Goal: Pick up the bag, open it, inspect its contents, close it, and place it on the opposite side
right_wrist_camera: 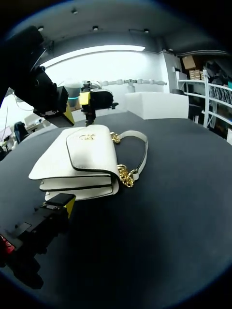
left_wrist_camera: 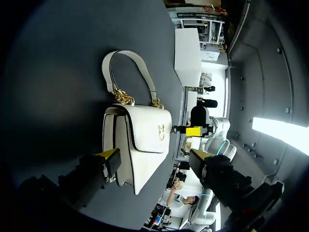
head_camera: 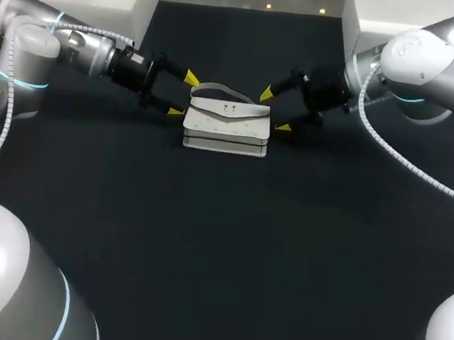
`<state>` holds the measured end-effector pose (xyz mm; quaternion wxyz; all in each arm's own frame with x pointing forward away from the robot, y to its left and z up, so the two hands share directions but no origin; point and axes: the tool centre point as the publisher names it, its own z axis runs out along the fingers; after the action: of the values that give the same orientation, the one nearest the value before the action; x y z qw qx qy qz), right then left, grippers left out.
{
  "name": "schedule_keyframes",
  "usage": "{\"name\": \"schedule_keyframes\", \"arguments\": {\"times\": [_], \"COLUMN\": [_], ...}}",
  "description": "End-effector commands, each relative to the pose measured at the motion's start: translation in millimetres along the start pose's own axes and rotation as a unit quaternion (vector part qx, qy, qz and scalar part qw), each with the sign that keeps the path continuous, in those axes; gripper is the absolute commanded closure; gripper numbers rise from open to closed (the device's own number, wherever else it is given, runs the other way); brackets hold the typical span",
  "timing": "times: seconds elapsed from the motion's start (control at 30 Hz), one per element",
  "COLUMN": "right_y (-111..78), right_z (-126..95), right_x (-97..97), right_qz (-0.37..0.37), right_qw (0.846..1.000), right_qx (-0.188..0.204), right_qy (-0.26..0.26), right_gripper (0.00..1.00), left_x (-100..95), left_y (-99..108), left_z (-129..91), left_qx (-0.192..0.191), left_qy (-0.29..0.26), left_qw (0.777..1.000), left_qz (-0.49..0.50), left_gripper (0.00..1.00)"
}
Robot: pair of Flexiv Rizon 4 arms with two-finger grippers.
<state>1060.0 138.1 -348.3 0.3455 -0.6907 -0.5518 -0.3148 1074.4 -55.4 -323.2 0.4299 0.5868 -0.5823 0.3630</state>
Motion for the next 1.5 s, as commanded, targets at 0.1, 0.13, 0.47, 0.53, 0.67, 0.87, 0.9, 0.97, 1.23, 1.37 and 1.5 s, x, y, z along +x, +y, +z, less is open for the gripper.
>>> {"name": "schedule_keyframes", "arguments": {"times": [0.1, 0.13, 0.47, 0.53, 0.67, 0.87, 0.9, 0.97, 1.23, 1.37, 1.5], "right_y": [8.1, 8.5, 14.6, 18.6, 24.6, 27.9, 27.7, 27.2, 24.0, 21.6, 19.2], "right_z": [8, 9, 16, 15, 15, 22, 23, 24, 23, 22, 22], "right_x": [-3.3, -3.7, -6.8, -6.1, -2.7, -3.6, -4.0, -4.8, -6.5, -7.7, -9.2], "right_qz": [0.001, 0.002, 0.012, 0.015, 0.015, 0.02, 0.02, 0.021, 0.022, 0.022, 0.021], "right_qw": [1.0, 1.0, 0.999, 0.999, 0.999, 0.999, 0.999, 0.999, 0.999, 0.999, 0.999], "right_qx": [0.022, 0.023, 0.03, 0.027, 0.024, 0.029, 0.03, 0.032, 0.03, 0.024, 0.023], "right_qy": [0.007, 0.008, 0.021, 0.027, 0.03, 0.032, 0.032, 0.032, 0.035, 0.038, 0.041], "right_gripper": [0.2, 0.2, 0.21, 0.24, 0.34, 0.51, 0.51, 0.52, 0.85, 1.0, 1.0], "left_x": [-7.5, -7.6, -9.7, -9.7, -9.6, -14.5, -15.3, -17.3, -21.7, -22.6, -22.7], "left_y": [-10, -11, -11, -11, -11, -13, -13, -14, -16, -16, -15], "left_z": [5, 6, 15, 16, 17, 19, 20, 21, 23, 25, 25], "left_qx": [-0.02, -0.02, -0.026, -0.025, -0.025, -0.025, -0.025, -0.026, -0.023, -0.01, -0.001], "left_qy": [0.017, 0.017, 0.02, 0.019, 0.017, 0.013, 0.013, 0.012, 0.01, 0.007, 0.003], "left_qw": [1.0, 1.0, 0.999, 0.999, 1.0, 1.0, 1.0, 1.0, 1.0, 1.0, 1.0], "left_qz": [0.0, 0.0, 0.004, 0.005, 0.006, 0.001, -0.001, -0.004, -0.016, -0.02, -0.023], "left_gripper": [0.14, 0.15, 0.38, 0.38, 0.39, 0.51, 0.53, 0.56, 0.69, 1.0, 1.0]}}
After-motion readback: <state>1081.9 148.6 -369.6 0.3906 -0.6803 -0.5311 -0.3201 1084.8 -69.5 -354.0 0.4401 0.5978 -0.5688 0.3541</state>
